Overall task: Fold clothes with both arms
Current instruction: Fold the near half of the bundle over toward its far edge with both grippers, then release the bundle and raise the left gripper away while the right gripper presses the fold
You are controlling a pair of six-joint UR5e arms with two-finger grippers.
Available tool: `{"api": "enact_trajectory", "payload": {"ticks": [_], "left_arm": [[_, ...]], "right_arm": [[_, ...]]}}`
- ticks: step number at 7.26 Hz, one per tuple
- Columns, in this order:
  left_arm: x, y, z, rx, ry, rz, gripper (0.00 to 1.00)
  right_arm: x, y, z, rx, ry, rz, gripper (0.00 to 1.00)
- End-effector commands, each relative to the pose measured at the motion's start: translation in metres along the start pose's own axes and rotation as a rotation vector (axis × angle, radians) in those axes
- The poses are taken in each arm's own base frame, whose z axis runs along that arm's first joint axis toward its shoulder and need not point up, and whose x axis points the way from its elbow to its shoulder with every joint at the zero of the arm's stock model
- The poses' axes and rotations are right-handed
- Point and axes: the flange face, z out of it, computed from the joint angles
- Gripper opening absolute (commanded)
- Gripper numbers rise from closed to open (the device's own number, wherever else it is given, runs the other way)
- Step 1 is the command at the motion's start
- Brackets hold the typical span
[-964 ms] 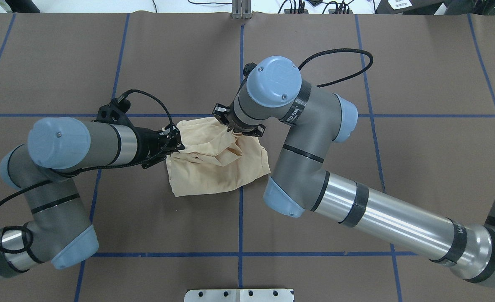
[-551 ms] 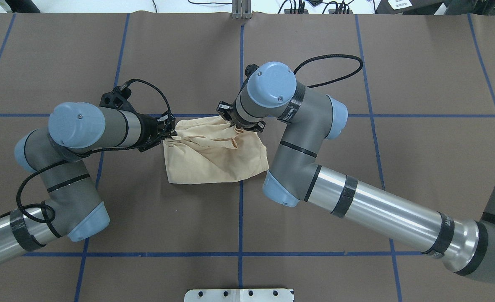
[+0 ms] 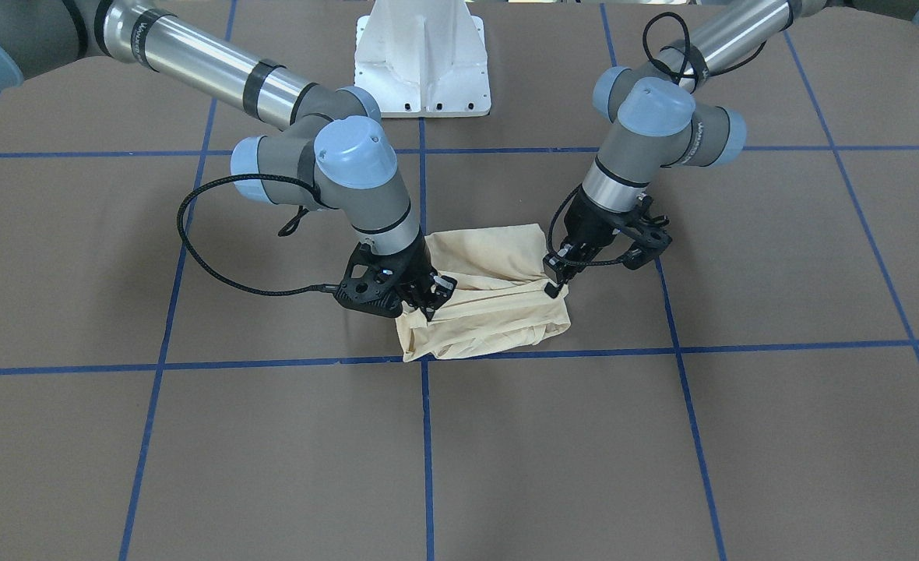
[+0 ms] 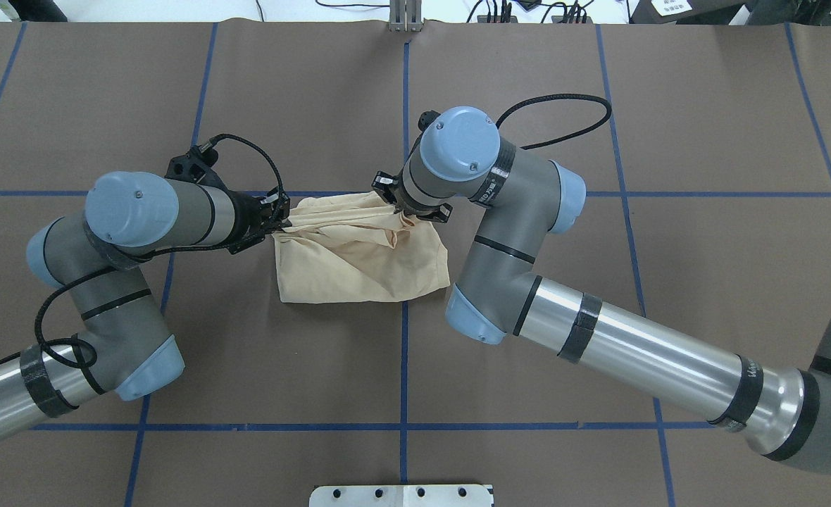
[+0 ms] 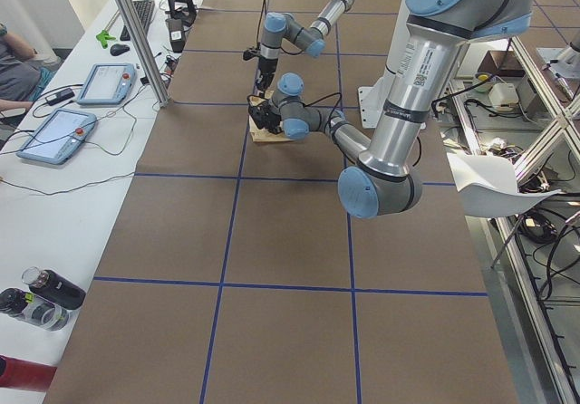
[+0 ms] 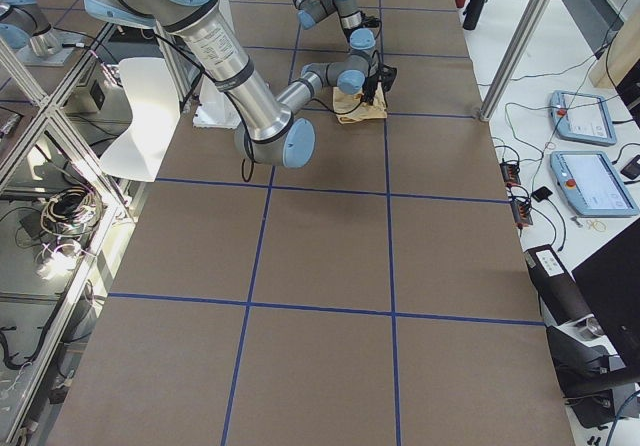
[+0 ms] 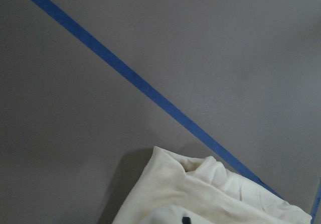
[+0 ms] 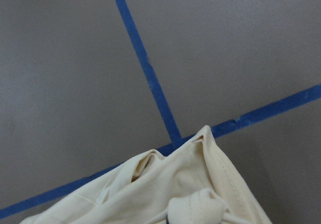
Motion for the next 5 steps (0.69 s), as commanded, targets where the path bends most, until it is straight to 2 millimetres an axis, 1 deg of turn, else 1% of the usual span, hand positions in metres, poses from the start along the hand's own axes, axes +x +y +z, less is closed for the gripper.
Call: {"api": "enact_trajectory", "payload": {"ticks": [1,2,3,4,5], "left_arm": [[0.012,-0.012,-0.007,0.014,0.020,-0.012,1.00],[0.022,-0.029,-0.019,0.025,0.037,-0.017,1.00],[0.025,-0.053,-0.033,-0.028,0.024,-0.033,1.00],[0.029,-0.072,-0.055,-0.045,0.035,-0.015,1.00],[0.030,-0.073,-0.067,-0.042,0.048,0.012,1.00]], "right_arm": [[-0.003,-0.004,-0.003,0.001,-0.006,0.008,0.94],[-0.007,-0.012,-0.011,0.001,-0.020,0.014,0.99],[-0.011,-0.022,-0.025,-0.036,-0.059,0.014,1.00],[-0.024,-0.017,-0.044,-0.048,-0.095,0.006,1.00],[-0.028,-0.010,-0.056,-0.048,-0.108,-0.002,1.00]]}}
